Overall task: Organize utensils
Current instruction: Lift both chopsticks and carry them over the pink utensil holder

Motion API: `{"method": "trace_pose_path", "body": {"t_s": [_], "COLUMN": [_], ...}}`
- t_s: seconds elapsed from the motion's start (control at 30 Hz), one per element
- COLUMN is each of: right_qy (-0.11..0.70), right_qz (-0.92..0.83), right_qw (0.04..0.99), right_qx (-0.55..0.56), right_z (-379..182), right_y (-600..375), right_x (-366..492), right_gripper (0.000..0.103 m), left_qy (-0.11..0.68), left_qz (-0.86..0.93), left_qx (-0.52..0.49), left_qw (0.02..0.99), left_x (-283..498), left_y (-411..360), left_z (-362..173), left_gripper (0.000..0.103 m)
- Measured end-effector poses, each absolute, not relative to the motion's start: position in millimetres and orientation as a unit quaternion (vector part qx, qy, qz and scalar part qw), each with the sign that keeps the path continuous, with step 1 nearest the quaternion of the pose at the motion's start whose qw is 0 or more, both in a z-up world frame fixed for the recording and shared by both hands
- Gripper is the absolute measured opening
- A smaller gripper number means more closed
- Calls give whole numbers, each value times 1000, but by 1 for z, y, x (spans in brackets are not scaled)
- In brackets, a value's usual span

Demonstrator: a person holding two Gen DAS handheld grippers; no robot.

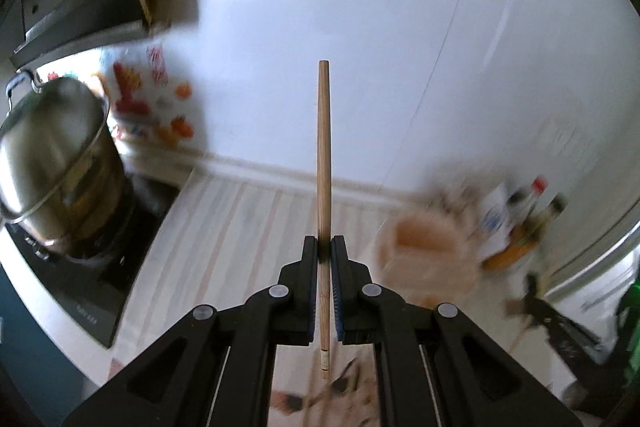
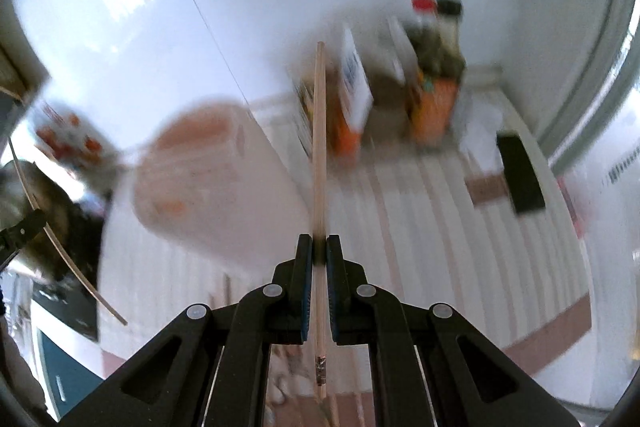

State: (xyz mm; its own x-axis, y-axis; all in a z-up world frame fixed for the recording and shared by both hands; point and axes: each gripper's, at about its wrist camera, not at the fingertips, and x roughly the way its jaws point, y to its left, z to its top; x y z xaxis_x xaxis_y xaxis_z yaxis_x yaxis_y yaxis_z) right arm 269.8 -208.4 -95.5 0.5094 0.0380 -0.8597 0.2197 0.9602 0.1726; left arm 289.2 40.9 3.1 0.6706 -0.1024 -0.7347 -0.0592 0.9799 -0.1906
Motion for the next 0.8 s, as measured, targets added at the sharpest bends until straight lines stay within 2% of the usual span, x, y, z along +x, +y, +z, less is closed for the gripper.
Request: {"method": "trace_pose_path", "body": {"t_s": [0.17,0.33,0.5,0.8], "right_qy": [434,398,377,369], "right_qz": [-44,-36,-28,-25], "right_qw": [889,904,908,905], "right_qx": [139,151,181,209], "right_z": [-41,-19,-25,-64], "right_y": [-204,-200,-199,-200], "right_x": [305,347,387,431], "right_gripper": [7,7,7,7], "left_qy": [374,371,377,395], "left_qz": [-24,-36,-44,-40], "left_qx": [-134,-173,-194,-147], "left_qw": [917,912,905,906], "left_x": [316,357,393,423], "left_y": [30,20,5,-15], "left_z": [36,32,14,-22], "left_gripper": [4,4,4,4]}}
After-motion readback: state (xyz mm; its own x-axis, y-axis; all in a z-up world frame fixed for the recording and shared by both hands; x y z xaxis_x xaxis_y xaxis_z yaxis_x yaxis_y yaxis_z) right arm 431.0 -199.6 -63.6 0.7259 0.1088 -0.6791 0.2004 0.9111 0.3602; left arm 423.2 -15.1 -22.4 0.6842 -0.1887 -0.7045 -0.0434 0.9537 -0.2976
